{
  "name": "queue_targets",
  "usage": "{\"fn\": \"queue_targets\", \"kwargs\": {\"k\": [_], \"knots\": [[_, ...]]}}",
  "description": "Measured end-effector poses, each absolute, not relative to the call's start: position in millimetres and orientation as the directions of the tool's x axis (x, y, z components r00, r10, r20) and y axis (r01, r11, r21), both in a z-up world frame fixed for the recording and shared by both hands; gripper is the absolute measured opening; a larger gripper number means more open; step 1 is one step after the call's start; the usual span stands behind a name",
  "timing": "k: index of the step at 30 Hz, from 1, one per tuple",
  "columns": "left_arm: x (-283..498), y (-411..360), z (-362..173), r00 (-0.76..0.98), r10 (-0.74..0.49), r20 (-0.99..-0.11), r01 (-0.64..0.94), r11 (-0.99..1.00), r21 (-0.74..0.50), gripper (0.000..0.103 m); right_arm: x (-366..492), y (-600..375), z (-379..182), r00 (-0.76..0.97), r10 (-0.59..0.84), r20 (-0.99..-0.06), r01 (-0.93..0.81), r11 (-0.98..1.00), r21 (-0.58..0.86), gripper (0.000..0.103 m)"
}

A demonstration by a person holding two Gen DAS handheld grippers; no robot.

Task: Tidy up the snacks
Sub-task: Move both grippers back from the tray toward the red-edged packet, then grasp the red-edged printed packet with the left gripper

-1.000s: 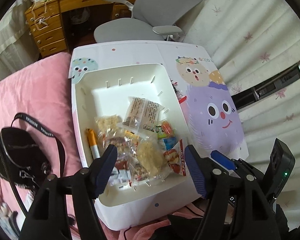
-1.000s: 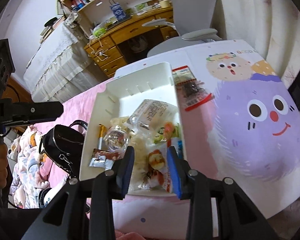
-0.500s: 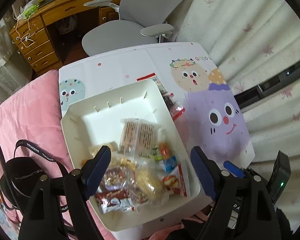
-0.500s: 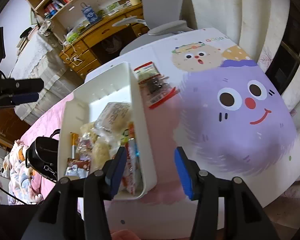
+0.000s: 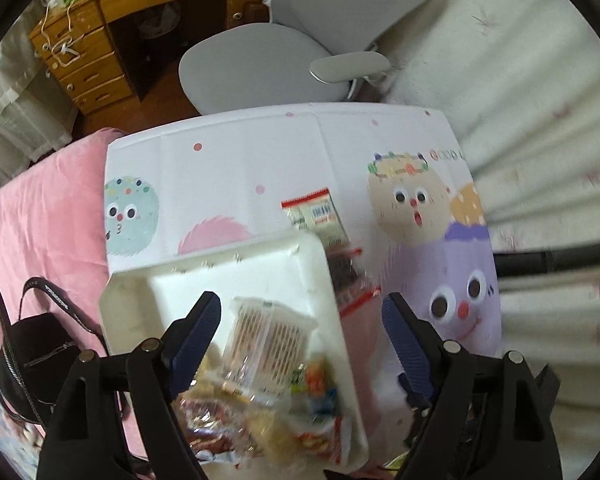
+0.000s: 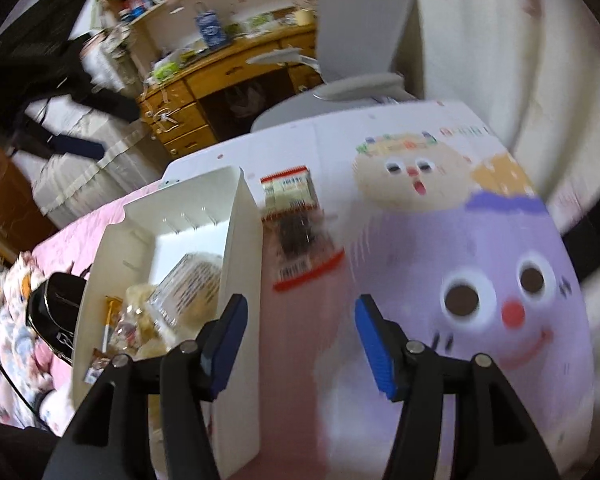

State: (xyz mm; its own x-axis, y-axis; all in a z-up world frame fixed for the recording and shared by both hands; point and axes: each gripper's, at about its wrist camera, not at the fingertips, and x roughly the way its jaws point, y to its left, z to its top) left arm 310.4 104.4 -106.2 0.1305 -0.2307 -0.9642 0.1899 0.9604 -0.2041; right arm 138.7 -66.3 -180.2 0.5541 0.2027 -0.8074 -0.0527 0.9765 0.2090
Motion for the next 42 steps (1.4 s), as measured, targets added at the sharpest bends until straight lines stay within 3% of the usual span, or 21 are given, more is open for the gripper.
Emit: {"fn": "queue_targets", "kwargs": {"k": [13,30,38,42], "knots": [[385,59,-186,-0.026,-0.223,-0.974,0.022,0.974,-0.224,0.082,199,-54,-226,0.562,0.286,-0.776,-0.321,0.940,0.114,0.057],[418,8,-280,-0.185,-0.030,-0.982,0.044,0.998,-0.038,0.082,225,-58,-278,0.545,0.365,-0.755,-0.326,0.922,0.211,0.056],[419,-8,-310,-0.227,0.008,-0.974,0.055,0.999,-0.004,0.082,230,-56,-283,0.565,0.368,-0.739,-0.323,0.922,0.213,0.057],[420,-14,-319,-0.244,0.012,-0.970,0.054,0.999,-0.002,0.082,231,-53,-285,0.573,0.364,-0.734,-0.332,0.922,0.198,0.062]]}}
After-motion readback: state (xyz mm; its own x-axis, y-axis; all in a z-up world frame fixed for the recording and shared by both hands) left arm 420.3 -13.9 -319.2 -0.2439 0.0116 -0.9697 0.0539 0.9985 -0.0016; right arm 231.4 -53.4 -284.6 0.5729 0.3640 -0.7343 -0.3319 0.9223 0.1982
